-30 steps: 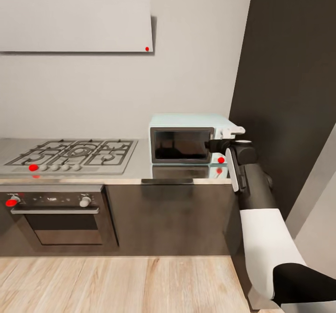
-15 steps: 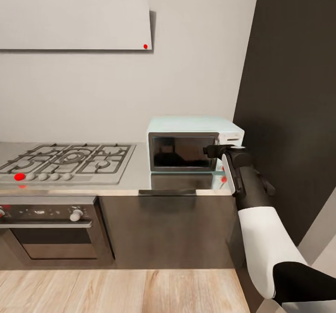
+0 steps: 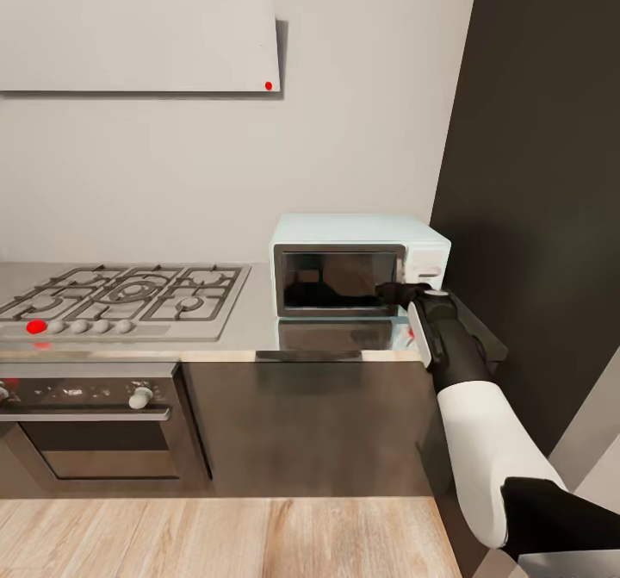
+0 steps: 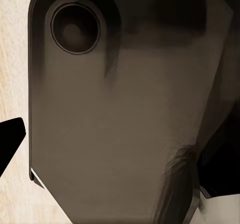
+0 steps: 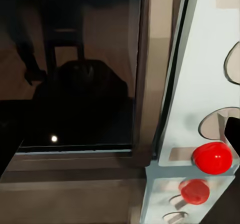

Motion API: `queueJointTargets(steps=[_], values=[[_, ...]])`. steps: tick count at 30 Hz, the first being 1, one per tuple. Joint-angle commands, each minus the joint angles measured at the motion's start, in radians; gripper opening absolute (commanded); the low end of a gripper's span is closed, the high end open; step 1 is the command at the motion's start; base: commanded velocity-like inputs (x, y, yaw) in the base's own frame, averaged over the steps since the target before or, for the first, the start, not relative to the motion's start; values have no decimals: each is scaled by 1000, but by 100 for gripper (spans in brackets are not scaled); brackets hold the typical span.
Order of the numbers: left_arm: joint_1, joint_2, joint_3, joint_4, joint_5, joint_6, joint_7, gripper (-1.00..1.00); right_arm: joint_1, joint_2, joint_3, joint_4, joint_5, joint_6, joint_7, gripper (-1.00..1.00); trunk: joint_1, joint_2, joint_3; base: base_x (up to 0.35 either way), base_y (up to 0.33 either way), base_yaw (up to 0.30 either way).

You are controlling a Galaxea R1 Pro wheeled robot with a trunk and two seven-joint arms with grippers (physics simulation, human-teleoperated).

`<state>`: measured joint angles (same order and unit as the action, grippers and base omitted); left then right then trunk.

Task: In the kitchen, take the popcorn bag from the countertop, put it into the microwave, and heat it until the popcorn is cooked so the cooked popcorn ends up inside the bag.

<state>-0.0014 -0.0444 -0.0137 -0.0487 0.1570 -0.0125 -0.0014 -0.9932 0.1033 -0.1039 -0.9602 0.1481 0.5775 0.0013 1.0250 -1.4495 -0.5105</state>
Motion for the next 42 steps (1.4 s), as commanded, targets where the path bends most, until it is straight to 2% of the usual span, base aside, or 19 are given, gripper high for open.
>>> queueJointTargets(steps=[1, 9, 19, 22, 24, 29, 42], values=[[0, 0, -2, 0, 9, -1, 0, 100, -1, 1, -4, 1, 8, 2, 4, 100, 0, -1, -1, 0, 0, 0], [0, 1, -3, 0, 10, -1, 0, 100, -1, -15, -5, 4, 5, -1, 7, 100, 0, -1, -1, 92, 0, 0], [0, 3, -2, 0, 10, -1, 0, 100, -1, -16, -4, 5, 5, -1, 5, 100, 0, -1, -1, 137, 0, 0], [-2, 4, -3, 0, 10, -1, 0, 100, -1, -1, -5, 22, 11, -3, -1, 100, 0, -1, -1, 0, 0, 0], [-2, 4, -3, 0, 10, -1, 0, 100, -1, -1, -5, 34, 11, -3, 0, 100, 0, -1, -1, 0, 0, 0], [-2, 5, -3, 0, 10, -1, 0, 100, -1, -15, -5, 58, 13, -5, -4, 100, 0, -1, -1, 0, 0, 0], [-2, 5, -6, 0, 9, -2, 0, 100, -1, -17, -5, 60, 14, -5, -4, 100, 0, -1, -1, 0, 0, 0]])
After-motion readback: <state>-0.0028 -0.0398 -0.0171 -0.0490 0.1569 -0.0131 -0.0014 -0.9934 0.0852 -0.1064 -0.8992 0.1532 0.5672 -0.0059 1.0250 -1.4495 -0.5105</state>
